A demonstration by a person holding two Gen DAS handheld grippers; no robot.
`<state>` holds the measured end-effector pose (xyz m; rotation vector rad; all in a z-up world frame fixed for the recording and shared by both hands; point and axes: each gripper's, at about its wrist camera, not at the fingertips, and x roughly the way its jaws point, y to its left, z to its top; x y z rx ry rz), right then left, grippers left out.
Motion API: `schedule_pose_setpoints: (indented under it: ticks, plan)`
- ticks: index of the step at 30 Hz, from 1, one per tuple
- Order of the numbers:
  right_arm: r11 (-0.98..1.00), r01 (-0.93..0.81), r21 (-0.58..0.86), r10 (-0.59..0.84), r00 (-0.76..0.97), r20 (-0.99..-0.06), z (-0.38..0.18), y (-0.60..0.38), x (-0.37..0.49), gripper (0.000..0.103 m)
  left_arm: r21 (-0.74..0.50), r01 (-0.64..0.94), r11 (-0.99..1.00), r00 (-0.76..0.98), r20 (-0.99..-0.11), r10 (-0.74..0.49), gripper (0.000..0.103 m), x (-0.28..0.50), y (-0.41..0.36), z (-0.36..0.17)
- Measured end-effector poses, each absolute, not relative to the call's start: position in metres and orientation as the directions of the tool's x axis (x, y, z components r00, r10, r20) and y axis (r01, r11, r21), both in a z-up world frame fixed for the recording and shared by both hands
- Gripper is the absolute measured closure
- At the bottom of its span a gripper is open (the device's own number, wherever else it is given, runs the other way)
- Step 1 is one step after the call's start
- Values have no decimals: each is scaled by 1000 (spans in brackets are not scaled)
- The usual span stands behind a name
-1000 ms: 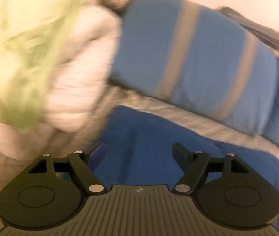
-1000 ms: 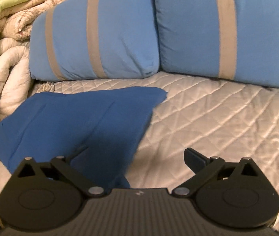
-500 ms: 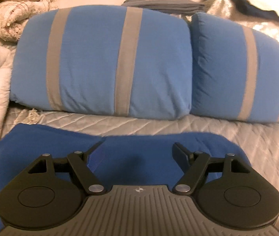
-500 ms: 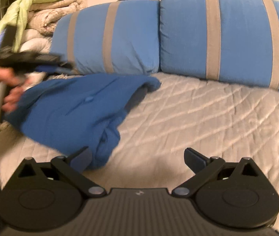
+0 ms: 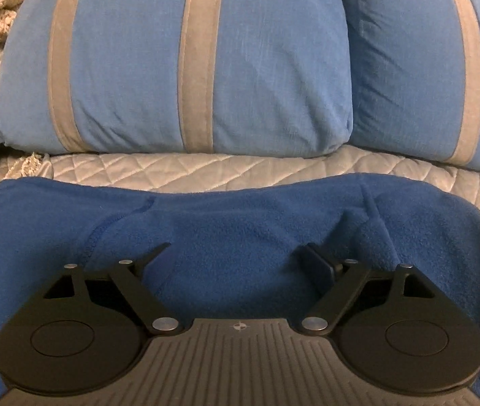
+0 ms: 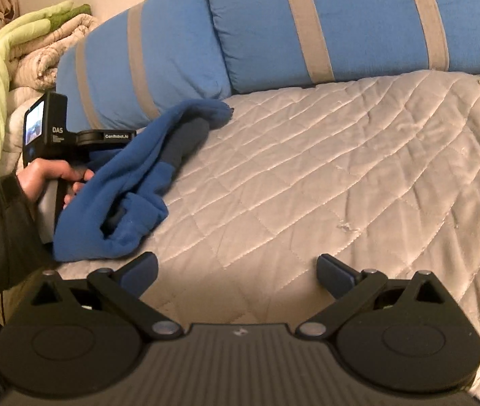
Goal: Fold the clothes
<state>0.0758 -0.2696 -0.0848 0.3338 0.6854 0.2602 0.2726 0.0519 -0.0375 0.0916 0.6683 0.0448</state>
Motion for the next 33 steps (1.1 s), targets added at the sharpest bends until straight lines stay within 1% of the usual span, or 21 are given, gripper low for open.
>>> schedule_pose_setpoints:
  ticks: [3,7,9,11,13,15,16,20,26,29,33]
  plan:
    - [908,-125,400,352,747,-564,-85,-273,74,0,102,-16,995,807,-587,73,22,257,45,-22]
    - [899,-102,425,349,753,-558,-84,-277,73,0,7,26,1000,845,-535,-18,22,212,31,-13]
    - [897,-93,431,346,755,-557,-84,-277,73,0,-7,23,1000,850,-526,-24,22,195,19,-21]
    - [899,-86,429,338,759,-556,-85,-278,72,0,52,12,999,863,-505,16,22,189,4,-37]
    - [903,-75,423,324,764,-557,-85,-279,71,0,160,-39,986,890,-443,107,21,183,-12,-54]
    - [907,-61,417,308,771,-557,-85,-282,70,0,240,-78,968,909,-382,168,21,176,-25,-58]
    - [908,-51,415,297,776,-556,-85,-284,69,0,247,-91,965,909,-376,181,21,172,-28,-55]
    - [917,-8,399,249,792,-557,-84,-290,66,0,112,-43,993,910,-405,85,21,140,-31,-41]
    - [947,24,319,169,809,-562,-81,-287,60,0,78,-15,997,912,-408,45,20,79,-48,-35]
    - [958,21,287,150,815,-560,-80,-284,56,0,58,-2,998,896,-444,27,17,57,-51,-39]
    - [970,17,243,127,817,-563,-78,-279,53,0,66,-14,998,873,-486,45,15,44,-52,-54]
